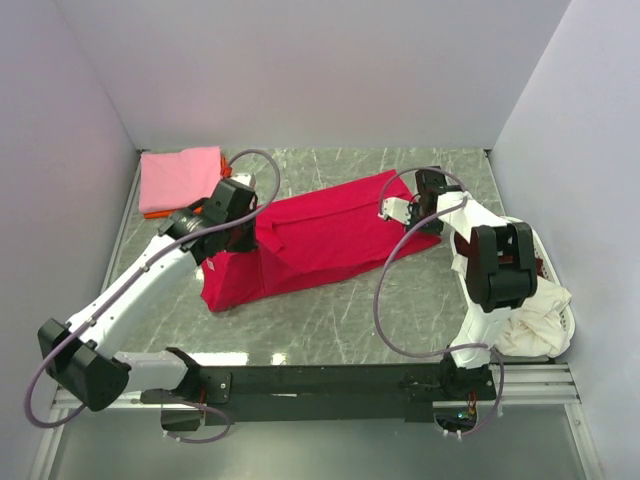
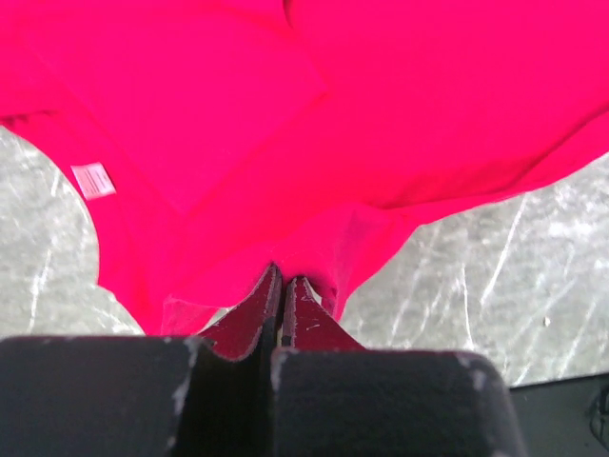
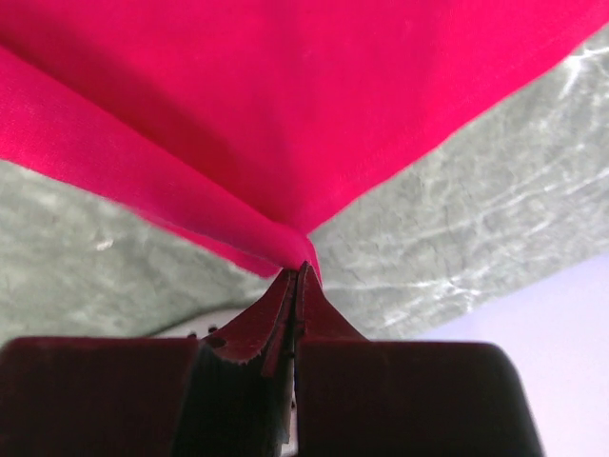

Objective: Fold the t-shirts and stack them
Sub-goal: Fold the tshirt

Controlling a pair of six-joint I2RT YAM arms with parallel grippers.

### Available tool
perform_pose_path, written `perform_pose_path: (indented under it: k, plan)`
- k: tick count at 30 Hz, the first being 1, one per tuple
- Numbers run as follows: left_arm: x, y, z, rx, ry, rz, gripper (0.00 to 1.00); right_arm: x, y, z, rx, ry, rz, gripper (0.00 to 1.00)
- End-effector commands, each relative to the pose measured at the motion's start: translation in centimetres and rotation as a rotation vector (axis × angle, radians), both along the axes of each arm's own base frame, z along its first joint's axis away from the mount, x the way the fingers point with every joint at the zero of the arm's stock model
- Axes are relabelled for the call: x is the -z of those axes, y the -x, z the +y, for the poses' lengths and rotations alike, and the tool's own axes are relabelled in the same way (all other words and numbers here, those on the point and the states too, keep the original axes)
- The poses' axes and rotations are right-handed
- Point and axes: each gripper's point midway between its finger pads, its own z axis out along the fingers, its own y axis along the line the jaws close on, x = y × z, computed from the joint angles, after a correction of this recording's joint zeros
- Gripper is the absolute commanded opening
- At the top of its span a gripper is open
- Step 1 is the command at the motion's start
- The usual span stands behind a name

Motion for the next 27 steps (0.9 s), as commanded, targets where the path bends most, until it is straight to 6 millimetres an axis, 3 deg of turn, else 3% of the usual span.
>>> perform_pose_path:
  k: [1, 14, 27]
  plan:
    - [-2.3, -2.6, -0.3, 0.023, 0.008, -0.082, 0.0, -0.9, -2.3, -0.1, 0.064, -0.028, -0.059, 0.0]
    - [-1.1, -8.2, 0.9, -0.016, -0.02, -0.055, 0.0, 0.2, -6.0, -0.6, 0.206, -0.054, -0.086, 0.0]
    - [-0.1, -10.4, 1.5, -0.029, -0.028, -0.031, 0.0, 1.2, -7.1, -0.6, 0.253, -0.078, -0.082, 0.0]
